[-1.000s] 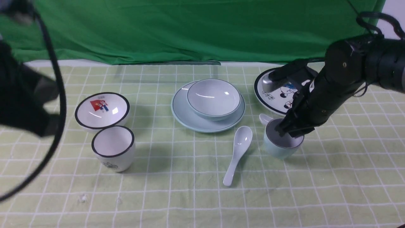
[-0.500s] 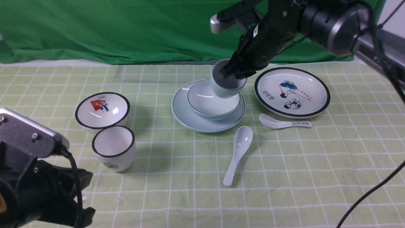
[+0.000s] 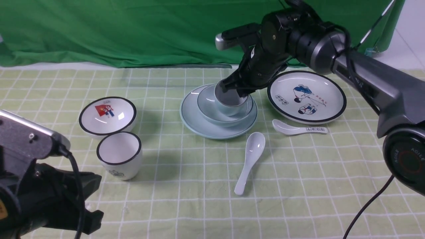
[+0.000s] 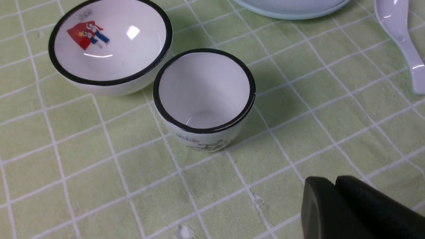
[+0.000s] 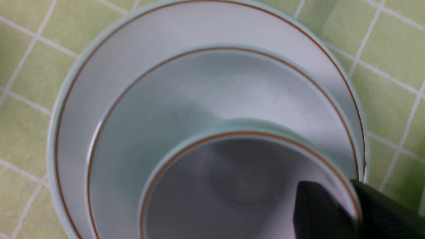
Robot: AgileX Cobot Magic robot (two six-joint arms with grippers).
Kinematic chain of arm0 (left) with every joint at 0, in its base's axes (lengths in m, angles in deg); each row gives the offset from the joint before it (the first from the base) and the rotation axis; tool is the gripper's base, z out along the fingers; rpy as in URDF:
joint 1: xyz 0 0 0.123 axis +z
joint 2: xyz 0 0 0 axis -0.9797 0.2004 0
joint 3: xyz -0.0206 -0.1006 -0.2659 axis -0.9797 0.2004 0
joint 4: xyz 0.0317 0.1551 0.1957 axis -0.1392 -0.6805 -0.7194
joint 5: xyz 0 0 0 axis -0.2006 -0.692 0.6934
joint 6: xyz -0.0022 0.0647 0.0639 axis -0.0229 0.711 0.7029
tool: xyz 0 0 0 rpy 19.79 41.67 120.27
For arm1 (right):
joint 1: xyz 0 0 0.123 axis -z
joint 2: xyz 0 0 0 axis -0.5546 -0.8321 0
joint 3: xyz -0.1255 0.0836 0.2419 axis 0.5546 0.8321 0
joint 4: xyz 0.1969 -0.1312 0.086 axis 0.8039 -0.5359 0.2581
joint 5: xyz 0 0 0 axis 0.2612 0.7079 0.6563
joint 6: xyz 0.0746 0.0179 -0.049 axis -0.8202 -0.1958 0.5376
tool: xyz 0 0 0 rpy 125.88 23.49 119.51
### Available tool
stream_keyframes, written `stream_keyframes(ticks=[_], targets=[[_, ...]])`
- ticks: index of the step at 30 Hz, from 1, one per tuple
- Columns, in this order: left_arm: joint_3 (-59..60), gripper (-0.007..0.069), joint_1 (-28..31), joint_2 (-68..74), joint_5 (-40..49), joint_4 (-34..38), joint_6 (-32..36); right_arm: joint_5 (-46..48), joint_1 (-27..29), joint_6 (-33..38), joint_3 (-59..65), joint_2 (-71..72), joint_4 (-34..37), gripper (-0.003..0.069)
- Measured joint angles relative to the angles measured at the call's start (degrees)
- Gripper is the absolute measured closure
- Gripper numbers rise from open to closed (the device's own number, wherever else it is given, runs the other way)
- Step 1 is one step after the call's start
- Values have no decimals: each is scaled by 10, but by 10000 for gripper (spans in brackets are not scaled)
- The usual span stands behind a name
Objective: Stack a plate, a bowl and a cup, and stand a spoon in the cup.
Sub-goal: Use the right arm to put the blue teacup into the blue rice bowl in the middle, then use the right arm to grab a blue soup spoon
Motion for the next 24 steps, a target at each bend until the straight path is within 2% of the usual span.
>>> stream_keyframes(ticks=[1, 7, 10, 12, 14, 17, 21, 22, 24], targets=[[0, 632, 0, 0, 0, 1, -1, 0, 0, 0, 0, 0, 0, 501], [0, 629, 0, 0, 0, 1, -1, -1, -5, 10, -4, 0, 0, 370], [-1, 620, 0, 0, 5, 1, -1, 39, -7, 31, -30, 2, 0, 291], [-1, 618, 0, 0, 9, 1, -1, 59, -8, 45, -44, 6, 0, 268], [-1, 613, 0, 0, 16, 1, -1, 108, -14, 85, -61, 28, 0, 221], [-1, 611, 0, 0, 19, 1, -1, 133, -20, 134, -56, 64, 8, 209], [-1, 610, 0, -12, 23, 1, -2, 150, -29, 266, 65, 162, 75, 204], [-1, 610, 0, -13, 23, 1, -2, 151, -29, 266, 73, 165, 75, 204], [-1, 606, 0, -31, 23, 1, -2, 160, -32, 353, 169, 186, 97, 203]])
